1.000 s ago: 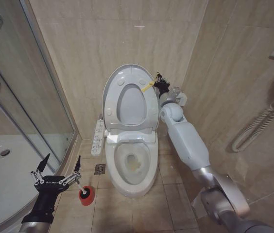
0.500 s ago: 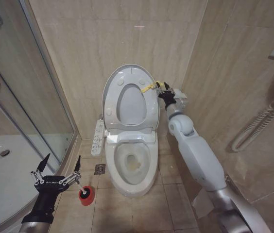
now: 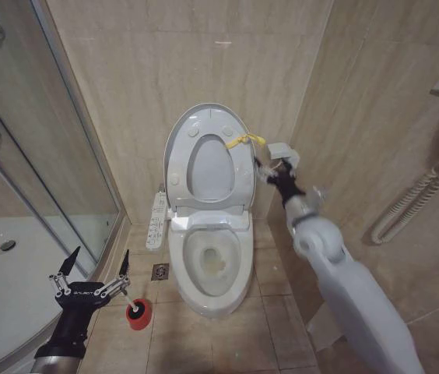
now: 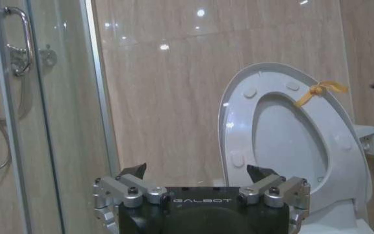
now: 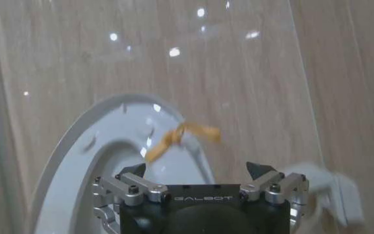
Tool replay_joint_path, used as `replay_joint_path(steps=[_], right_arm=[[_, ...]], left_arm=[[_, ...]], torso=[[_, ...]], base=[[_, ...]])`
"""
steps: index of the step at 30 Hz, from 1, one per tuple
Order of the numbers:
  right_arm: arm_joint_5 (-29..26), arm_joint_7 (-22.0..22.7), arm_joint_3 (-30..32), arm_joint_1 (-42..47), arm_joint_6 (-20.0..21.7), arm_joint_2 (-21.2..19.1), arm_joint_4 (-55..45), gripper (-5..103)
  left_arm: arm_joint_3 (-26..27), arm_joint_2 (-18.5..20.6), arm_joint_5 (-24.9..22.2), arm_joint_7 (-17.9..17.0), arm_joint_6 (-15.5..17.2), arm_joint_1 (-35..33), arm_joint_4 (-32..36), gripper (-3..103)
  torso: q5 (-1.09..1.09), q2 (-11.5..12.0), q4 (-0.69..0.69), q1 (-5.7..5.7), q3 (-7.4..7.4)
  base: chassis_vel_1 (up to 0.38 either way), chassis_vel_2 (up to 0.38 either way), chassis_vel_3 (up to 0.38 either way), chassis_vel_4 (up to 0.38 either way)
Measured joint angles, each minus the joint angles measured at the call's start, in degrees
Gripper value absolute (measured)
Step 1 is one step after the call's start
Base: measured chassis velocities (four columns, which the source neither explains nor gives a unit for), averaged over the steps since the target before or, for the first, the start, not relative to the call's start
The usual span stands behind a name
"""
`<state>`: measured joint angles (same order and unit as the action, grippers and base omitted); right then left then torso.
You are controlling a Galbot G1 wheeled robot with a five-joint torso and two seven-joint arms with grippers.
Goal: Open the toilet lid, clean the toilet bowl with a toilet brush, close the toilet lid, and flush.
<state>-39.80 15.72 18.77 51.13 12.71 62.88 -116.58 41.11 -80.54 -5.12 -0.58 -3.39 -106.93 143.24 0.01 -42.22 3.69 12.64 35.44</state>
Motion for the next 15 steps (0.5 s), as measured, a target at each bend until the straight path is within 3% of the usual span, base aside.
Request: replay_joint_path(steps=[10, 13, 15], right_arm=[[6.0, -0.2, 2.5, 15.6, -0.5, 0.2, -10.3, 100], [12.4, -1.0, 4.6, 22.9, -3.0, 2.2, -12.2, 100], [13.6, -1.3, 4.9, 24.0, -3.7, 2.6, -12.4, 100]], left_arm=[[0.0, 0.0, 0.0, 0.0, 0.0, 0.0, 0.0, 100], [0.0, 0.0, 0.0, 0.0, 0.0, 0.0, 0.0, 100], [0.0, 0.0, 0.0, 0.0, 0.0, 0.0, 0.0, 100]], torso=[[-0.02, 0.0, -0.04, 0.00, 0.00], [-0.01, 0.0, -0.03, 0.00, 0.00], [-0.02, 0.0, -0.03, 0.00, 0.00]], base=[[0.000, 0.000, 0.000, 0.000], [0.000, 0.000, 0.000, 0.000], [0.000, 0.000, 0.000, 0.000]])
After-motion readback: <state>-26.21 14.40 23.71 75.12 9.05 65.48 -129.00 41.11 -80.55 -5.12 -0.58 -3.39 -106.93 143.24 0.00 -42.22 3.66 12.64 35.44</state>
